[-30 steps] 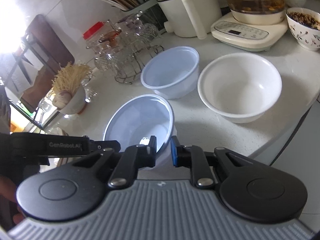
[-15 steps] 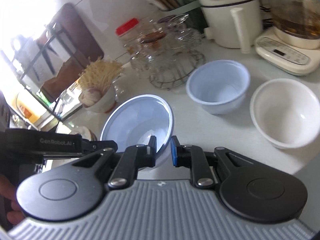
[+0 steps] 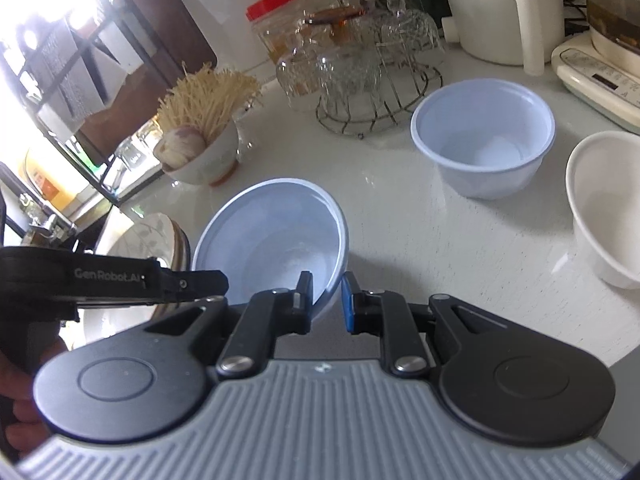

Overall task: Organize plates and bowls
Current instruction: 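Lift and carry the plastic bowl with the left gripper toward the other plastic bowl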

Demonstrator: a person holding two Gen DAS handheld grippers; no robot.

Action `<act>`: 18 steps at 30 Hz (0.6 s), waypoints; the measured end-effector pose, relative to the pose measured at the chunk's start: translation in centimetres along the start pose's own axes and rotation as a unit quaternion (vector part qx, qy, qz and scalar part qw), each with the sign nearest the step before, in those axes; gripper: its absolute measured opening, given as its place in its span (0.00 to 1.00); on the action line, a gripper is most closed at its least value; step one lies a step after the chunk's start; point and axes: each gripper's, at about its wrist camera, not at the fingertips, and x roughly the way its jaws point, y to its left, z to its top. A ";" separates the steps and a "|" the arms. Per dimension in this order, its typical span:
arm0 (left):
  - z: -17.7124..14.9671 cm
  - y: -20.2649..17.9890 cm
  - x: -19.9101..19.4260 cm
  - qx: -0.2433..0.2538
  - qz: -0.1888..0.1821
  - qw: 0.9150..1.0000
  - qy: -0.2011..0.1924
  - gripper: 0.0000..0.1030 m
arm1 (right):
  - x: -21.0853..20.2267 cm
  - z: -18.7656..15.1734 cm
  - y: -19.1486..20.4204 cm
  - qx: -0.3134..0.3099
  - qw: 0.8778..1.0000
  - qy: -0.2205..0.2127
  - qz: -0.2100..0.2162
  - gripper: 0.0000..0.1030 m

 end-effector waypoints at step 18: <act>0.9 -0.5 -2.8 0.017 0.023 0.999 -0.035 0.36 | -0.6 0.7 0.2 0.017 1.000 0.000 -0.009 0.52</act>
